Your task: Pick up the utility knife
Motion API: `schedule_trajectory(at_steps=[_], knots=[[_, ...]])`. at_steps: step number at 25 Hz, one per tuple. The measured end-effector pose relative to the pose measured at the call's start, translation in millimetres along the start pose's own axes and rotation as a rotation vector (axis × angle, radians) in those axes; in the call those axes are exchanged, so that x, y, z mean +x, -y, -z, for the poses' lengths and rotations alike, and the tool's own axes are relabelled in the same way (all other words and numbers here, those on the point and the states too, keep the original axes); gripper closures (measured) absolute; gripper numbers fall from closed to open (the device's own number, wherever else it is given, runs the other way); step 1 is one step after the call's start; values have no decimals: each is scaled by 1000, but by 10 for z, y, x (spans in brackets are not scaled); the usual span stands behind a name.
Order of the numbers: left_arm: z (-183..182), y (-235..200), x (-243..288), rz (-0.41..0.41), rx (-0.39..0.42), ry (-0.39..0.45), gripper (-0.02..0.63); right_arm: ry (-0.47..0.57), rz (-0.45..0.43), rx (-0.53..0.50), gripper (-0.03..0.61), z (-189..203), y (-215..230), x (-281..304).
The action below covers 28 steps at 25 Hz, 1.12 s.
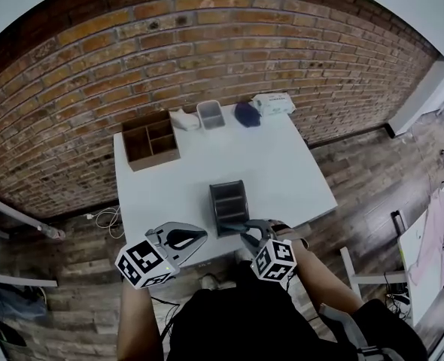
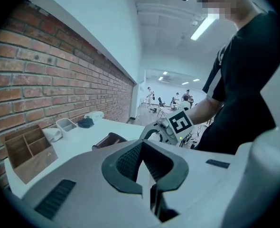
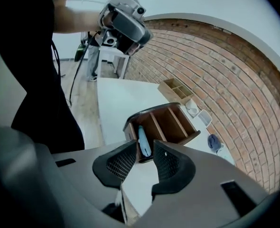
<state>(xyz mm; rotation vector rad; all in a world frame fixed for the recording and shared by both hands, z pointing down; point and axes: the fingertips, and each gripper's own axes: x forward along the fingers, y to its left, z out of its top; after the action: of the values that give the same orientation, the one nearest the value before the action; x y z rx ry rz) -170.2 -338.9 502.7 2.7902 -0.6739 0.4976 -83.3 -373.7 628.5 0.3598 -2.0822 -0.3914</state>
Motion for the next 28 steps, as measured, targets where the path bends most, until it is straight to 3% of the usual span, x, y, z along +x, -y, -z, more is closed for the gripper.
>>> schedule_trajectory(at_steps=[18, 24, 28], knots=[[68, -75, 109, 1, -8, -38, 624, -81, -76, -236, 488, 79, -53, 330], [79, -50, 126, -2, -9, -42, 624, -104, -70, -205, 506, 69, -19, 348], [82, -51, 142, 2, 1, -49, 624, -93, -105, -54, 508, 41, -18, 278]])
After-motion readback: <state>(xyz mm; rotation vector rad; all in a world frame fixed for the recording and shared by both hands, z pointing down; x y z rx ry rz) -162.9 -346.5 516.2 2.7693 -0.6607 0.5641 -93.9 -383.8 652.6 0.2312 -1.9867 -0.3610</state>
